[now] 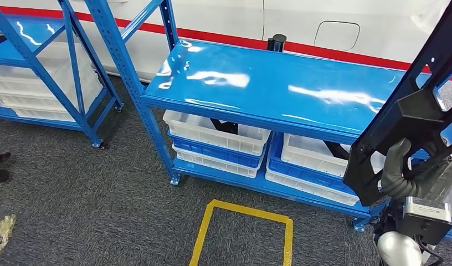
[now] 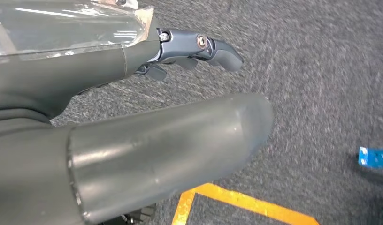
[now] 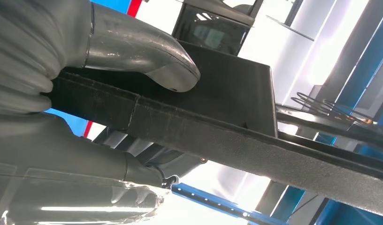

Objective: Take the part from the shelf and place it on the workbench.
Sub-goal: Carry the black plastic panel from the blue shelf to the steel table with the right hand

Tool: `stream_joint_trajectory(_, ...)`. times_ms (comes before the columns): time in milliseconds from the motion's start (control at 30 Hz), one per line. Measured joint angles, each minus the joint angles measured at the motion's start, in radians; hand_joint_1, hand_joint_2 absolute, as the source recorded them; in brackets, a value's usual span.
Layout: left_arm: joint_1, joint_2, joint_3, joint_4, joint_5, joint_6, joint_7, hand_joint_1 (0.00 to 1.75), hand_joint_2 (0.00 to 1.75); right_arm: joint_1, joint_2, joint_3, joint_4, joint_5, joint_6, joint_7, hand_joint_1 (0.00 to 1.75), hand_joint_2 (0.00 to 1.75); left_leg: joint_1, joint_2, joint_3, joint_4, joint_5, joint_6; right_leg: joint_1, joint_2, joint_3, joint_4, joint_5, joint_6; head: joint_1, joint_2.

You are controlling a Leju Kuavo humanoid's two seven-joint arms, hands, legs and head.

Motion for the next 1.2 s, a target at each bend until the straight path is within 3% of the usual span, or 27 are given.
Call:
stream_joint_trajectory(67,-0.002,0.001,0.0,0.0,-0.001,-0.001,0.001,0.0,0.0,-0.001,0.002,-0.001,0.003,-0.001,0.001,0.0,1.75,1.75,0.002,0.006,-0.02,-0.009,0.027,0.019,0.002,0.001,-0.024,0.038,-0.039,-0.004,0.002,0.0)
stream_joint_trajectory(133,-0.004,0.002,0.001,0.0,-0.003,-0.003,0.002,0.0,0.0,-0.003,0.003,-0.004,0.008,-0.001,0.001,0.0,1.75,1.75,0.001,0.009,-0.046,-0.011,0.053,0.031,0.004,0.002,-0.062,0.149,-0.127,-0.019,0.006,0.0)
stream_joint_trajectory(167,-0.005,0.003,0.001,0.0,-0.005,-0.003,0.002,0.0,0.0,-0.003,0.004,-0.006,0.011,-0.001,0.001,0.0,1.75,1.75,0.0,0.01,-0.062,-0.01,0.065,0.032,0.003,0.003,-0.076,0.215,-0.161,-0.019,0.007,0.0)
stream_joint_trajectory(200,-0.005,0.003,0.001,0.0,-0.006,-0.004,0.002,0.0,0.0,-0.003,0.005,-0.009,0.014,-0.001,0.001,0.0,1.75,1.75,-0.002,0.011,-0.078,-0.008,0.076,0.032,0.003,0.003,-0.079,0.264,-0.176,-0.014,0.008,0.0)
stream_joint_trajectory(233,-0.005,0.003,0.001,0.0,-0.008,-0.004,0.002,0.0,0.0,-0.003,0.006,-0.01,0.017,-0.001,0.001,0.0,1.75,1.75,-0.003,0.012,-0.094,-0.006,0.086,0.031,0.003,0.003,-0.068,0.282,-0.173,-0.004,0.008,0.0)
stream_joint_trajectory(267,-0.005,0.003,0.001,0.0,-0.009,-0.004,0.002,0.0,0.0,-0.003,0.006,-0.012,0.02,-0.001,0.002,0.0,1.75,1.75,-0.003,0.013,-0.109,-0.002,0.095,0.029,0.003,0.002,-0.039,0.264,-0.157,0.007,0.008,0.0)
stream_joint_trajectory(333,-0.007,0.003,0.001,0.0,-0.011,-0.005,0.003,0.0,0.0,-0.005,0.006,-0.016,0.023,-0.002,0.003,0.0,1.75,1.75,-0.004,0.013,-0.137,0.011,0.11,0.022,0.001,0.002,0.061,0.135,-0.129,0.021,0.008,0.0)
stream_joint_trajectory(400,-0.008,0.003,0.001,0.0,-0.012,-0.005,0.003,0.0,0.0,-0.006,0.006,-0.018,0.024,-0.003,0.004,0.0,1.75,1.75,-0.008,0.012,-0.155,0.025,0.123,0.012,0.006,0.004,0.143,0.012,-0.139,0.012,0.006,0.0)
stream_joint_trajectory(467,-0.008,0.005,0.001,0.0,-0.013,-0.006,0.004,0.0,0.0,-0.003,0.007,-0.022,0.025,-0.008,0.004,0.0,1.75,1.75,-0.01,0.011,-0.161,0.029,0.137,0.002,0.011,0.005,0.155,-0.02,-0.147,-0.004,0.004,0.0)
stream_joint_trajectory(533,-0.008,0.007,0.001,0.0,-0.014,-0.006,0.008,0.0,0.0,0.002,0.009,-0.026,0.027,-0.015,0.003,-0.001,1.75,1.75,-0.006,0.009,-0.168,0.039,0.125,-0.009,0.003,0.003,0.141,-0.017,-0.133,-0.021,0.003,0.0)
stream_joint_trajectory(567,-0.007,0.008,0.001,0.0,-0.014,-0.006,0.011,0.0,0.0,0.004,0.01,-0.027,0.027,-0.018,0.002,-0.001,1.75,1.75,-0.003,0.007,-0.176,0.062,0.092,-0.016,-0.002,0.001,0.133,-0.017,-0.124,-0.031,0.002,0.0)
stream_joint_trajectory(633,-0.007,0.009,0.001,0.0,-0.013,-0.004,0.014,0.0,0.0,0.009,0.013,-0.03,0.027,-0.023,0.002,-0.002,1.75,1.75,0.003,0.006,-0.203,0.161,-0.011,-0.028,-0.003,-0.001,0.113,-0.017,-0.103,-0.044,-0.001,0.0)
stream_joint_trajectory(667,-0.007,0.009,0.0,0.0,-0.013,-0.002,0.013,0.0,0.0,0.012,0.015,-0.032,0.027,-0.026,0.002,-0.003,1.75,1.75,0.005,0.005,-0.217,0.225,-0.055,-0.033,-0.002,-0.001,0.101,-0.017,-0.091,-0.047,-0.002,0.0)
stream_joint_trajectory(700,-0.007,0.009,0.0,0.0,-0.013,0.0,0.013,0.0,0.0,0.016,0.016,-0.035,0.027,-0.03,0.003,-0.005,1.75,1.75,0.008,0.005,-0.224,0.278,-0.076,-0.036,-0.001,-0.001,0.088,-0.016,-0.08,-0.045,-0.003,0.0)
stream_joint_trajectory(733,-0.007,0.009,0.0,0.0,-0.013,0.002,0.013,0.0,0.0,0.02,0.017,-0.037,0.027,-0.035,0.004,-0.007,1.75,1.75,0.011,0.005,-0.22,0.308,-0.074,-0.038,-0.001,-0.001,0.075,-0.014,-0.069,-0.043,-0.003,0.0)
stream_joint_trajectory(767,-0.007,0.01,0.0,0.0,-0.013,0.003,0.013,0.0,0.0,0.024,0.018,-0.04,0.027,-0.039,0.004,-0.009,1.75,1.75,0.013,0.006,-0.198,0.301,-0.054,-0.039,-0.001,0.0,0.061,-0.012,-0.059,-0.04,-0.003,0.0)
stream_joint_trajectory(833,-0.008,0.011,0.0,0.0,-0.013,0.005,0.013,0.0,0.0,0.028,0.02,-0.044,0.027,-0.045,0.005,-0.013,1.75,1.75,0.017,0.004,-0.103,0.187,-0.009,-0.037,-0.003,0.0,0.038,-0.007,-0.044,-0.03,-0.003,0.0)
stream_joint_trajectory(900,-0.009,0.012,0.001,0.0,-0.011,0.006,0.013,0.0,0.0,0.029,0.022,-0.046,0.026,-0.046,0.006,-0.015,1.75,1.75,0.014,0.0,-0.014,0.057,-0.005,-0.031,-0.001,-0.001,0.025,-0.002,-0.032,-0.017,-0.003,0.0)
stream_joint_trajectory(933,-0.009,0.013,0.001,0.0,-0.01,0.006,0.014,0.0,0.0,0.029,0.022,-0.047,0.026,-0.046,0.007,-0.017,1.75,1.75,0.011,-0.003,0.004,0.024,-0.011,-0.026,0.0,-0.002,0.022,-0.001,-0.025,-0.009,-0.002,0.0)
stream_joint_trajectory(1033,-0.008,0.013,0.001,0.001,-0.005,0.008,0.015,0.0,0.0,0.027,0.026,-0.048,0.027,-0.046,0.008,-0.02,1.75,1.75,0.004,-0.001,-0.011,0.009,0.006,0.002,-0.001,-0.003,0.01,0.001,-0.015,0.011,-0.001,0.0)
stream_joint_trajectory(1100,-0.011,0.013,0.002,0.001,-0.003,0.01,0.018,0.0,0.0,0.027,0.029,-0.048,0.028,-0.042,0.008,-0.023,1.75,1.75,0.004,0.005,-0.035,0.003,0.031,0.023,-0.001,-0.002,-0.018,0.057,-0.072,0.002,0.003,0.0)
stream_joint_trajectory(1167,-0.013,0.014,0.003,0.001,-0.005,0.014,0.024,0.0,0.0,0.027,0.034,-0.048,0.029,-0.035,0.008,-0.025,1.75,1.75,0.001,0.008,-0.066,0.003,0.056,0.032,0.0,-0.001,-0.057,0.18,-0.161,-0.011,0.008,0.0)
stream_joint_trajectory(1200,-0.013,0.014,0.003,0.001,-0.008,0.015,0.027,0.0,0.0,0.027,0.036,-0.048,0.03,-0.032,0.007,-0.025,1.75,1.75,-0.001,0.009,-0.082,0.004,0.069,0.033,0.0,0.0,-0.068,0.241,-0.187,-0.01,0.008,0.0)
